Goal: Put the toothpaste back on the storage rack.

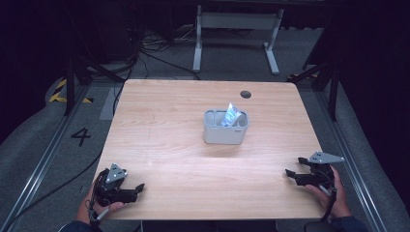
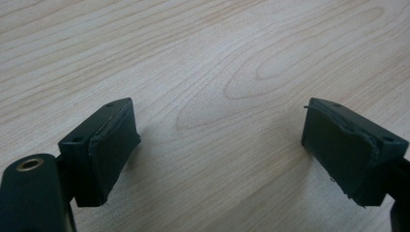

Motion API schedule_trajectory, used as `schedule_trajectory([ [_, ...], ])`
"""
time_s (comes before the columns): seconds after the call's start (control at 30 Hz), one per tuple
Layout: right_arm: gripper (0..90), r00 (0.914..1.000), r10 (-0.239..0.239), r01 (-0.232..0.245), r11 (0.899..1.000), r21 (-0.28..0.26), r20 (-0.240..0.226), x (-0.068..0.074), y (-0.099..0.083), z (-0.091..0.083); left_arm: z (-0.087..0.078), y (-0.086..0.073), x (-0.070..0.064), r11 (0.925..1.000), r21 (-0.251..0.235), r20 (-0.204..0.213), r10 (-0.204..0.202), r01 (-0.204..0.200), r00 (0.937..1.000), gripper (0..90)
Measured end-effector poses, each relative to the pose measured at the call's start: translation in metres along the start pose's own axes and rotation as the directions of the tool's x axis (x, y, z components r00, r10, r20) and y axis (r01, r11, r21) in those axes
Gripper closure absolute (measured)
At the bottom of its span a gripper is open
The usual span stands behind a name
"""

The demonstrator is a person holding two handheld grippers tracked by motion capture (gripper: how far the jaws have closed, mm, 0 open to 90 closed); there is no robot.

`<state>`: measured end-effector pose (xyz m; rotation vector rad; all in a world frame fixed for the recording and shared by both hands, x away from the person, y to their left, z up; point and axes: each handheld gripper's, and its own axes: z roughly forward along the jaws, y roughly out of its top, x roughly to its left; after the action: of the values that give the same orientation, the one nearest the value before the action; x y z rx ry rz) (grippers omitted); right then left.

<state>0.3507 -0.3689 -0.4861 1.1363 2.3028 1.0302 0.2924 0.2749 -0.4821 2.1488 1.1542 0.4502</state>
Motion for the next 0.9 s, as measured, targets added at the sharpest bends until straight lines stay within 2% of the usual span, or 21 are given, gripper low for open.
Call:
schedule_trajectory([
  [0.63, 23.2, 1.0, 0.0, 0.0, 1.0, 0.0, -0.001, 0.0001, 0.0, 0.0, 0.0033, 0.0031, 0.0002, 0.9996, 0.019, -0.022, -0.019, 0.019, 0.9996, 5.6],
  [0.73, 23.1, 1.0, 0.0, 0.0, 1.0, 0.0, -0.001, 0.0001, 0.0, 0.0, 0.0051, 0.0053, -0.0003, 0.9988, 0.034, -0.027, -0.033, 0.034, 0.9991, 3.2],
  [0.9, 23.1, 1.0, 0.0, 0.0, 1.0, -0.001, -0.001, 0.0003, 0.0, 0.0, 0.008, 0.0065, -0.0027, 0.9978, 0.031, -0.033, -0.057, 0.058, 0.9978, 0.4],
])
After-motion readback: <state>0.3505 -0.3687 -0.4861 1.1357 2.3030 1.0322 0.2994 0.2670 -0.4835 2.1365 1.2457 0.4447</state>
